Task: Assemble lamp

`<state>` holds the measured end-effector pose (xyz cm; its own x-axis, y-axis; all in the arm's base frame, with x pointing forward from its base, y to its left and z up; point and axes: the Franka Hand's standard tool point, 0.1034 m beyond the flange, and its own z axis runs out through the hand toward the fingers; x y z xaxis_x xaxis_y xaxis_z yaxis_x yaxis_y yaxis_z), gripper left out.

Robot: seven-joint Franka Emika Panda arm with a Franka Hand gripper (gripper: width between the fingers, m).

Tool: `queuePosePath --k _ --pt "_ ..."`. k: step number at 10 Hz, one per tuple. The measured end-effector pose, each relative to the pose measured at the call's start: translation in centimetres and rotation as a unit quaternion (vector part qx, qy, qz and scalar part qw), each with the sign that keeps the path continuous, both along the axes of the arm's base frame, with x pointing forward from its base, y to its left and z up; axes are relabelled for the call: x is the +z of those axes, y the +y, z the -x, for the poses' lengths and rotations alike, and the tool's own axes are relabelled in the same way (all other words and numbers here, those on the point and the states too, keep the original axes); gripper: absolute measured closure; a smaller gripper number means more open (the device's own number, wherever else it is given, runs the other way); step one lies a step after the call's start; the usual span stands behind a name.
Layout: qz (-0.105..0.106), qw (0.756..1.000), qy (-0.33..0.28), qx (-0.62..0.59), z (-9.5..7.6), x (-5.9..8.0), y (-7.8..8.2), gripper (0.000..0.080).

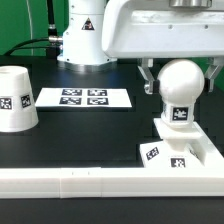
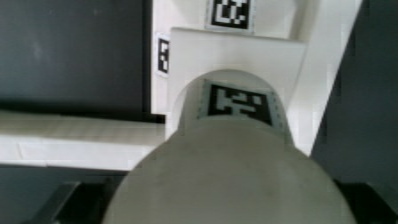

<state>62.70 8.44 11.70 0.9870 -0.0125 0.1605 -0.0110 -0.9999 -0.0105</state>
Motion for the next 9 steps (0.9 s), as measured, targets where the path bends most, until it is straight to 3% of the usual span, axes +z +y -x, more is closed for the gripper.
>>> queuePosePath --k 4,9 --pt "-0.040 0.983 0.011 -0.178 0.2 -0.3 0.4 0.0220" --pt "-0.095 0.917 0.035 -0.386 0.5 -0.5 1.4 0.0220"
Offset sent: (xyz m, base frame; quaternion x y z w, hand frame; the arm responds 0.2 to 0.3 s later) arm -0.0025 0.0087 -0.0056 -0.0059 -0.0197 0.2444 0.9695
